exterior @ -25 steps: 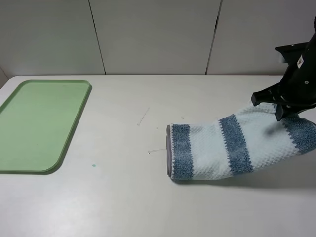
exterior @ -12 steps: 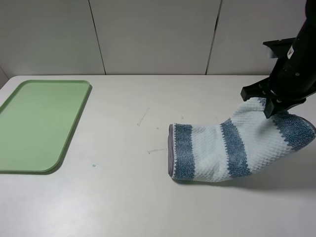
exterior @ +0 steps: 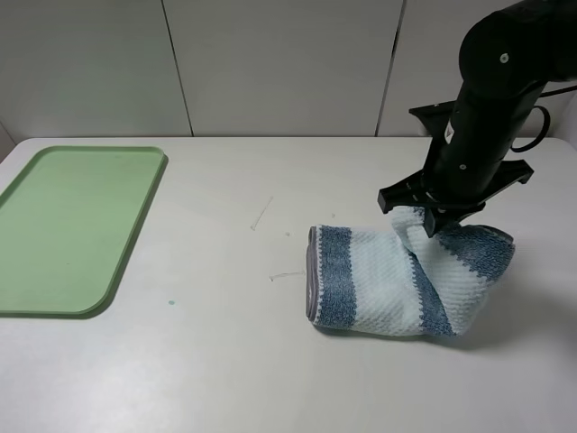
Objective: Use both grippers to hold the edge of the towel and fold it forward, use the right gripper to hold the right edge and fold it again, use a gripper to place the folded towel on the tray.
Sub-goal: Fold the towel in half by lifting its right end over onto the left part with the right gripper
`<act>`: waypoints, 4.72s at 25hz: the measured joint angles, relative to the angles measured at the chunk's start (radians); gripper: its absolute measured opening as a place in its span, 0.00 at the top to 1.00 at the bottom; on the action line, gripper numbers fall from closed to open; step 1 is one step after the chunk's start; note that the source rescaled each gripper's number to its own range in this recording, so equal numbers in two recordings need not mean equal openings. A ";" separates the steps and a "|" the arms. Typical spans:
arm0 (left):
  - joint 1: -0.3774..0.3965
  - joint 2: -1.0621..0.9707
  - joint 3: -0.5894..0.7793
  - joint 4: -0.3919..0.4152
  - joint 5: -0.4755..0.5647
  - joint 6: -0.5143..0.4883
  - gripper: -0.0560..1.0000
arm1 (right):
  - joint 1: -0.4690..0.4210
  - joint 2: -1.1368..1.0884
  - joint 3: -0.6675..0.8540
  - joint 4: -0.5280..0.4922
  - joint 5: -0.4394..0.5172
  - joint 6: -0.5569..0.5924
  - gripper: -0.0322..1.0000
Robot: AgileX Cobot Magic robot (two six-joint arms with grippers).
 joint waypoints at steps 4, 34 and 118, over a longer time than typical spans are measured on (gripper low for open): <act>0.000 0.000 0.000 0.000 0.000 0.000 0.01 | 0.028 0.017 0.000 0.008 -0.036 0.040 0.90; 0.000 0.000 0.000 0.000 0.000 0.000 0.01 | 0.031 0.018 -0.011 0.276 -0.186 -0.009 0.00; 0.000 0.000 0.000 0.000 0.000 0.000 0.01 | 0.226 -0.336 0.005 0.305 0.119 -0.202 0.00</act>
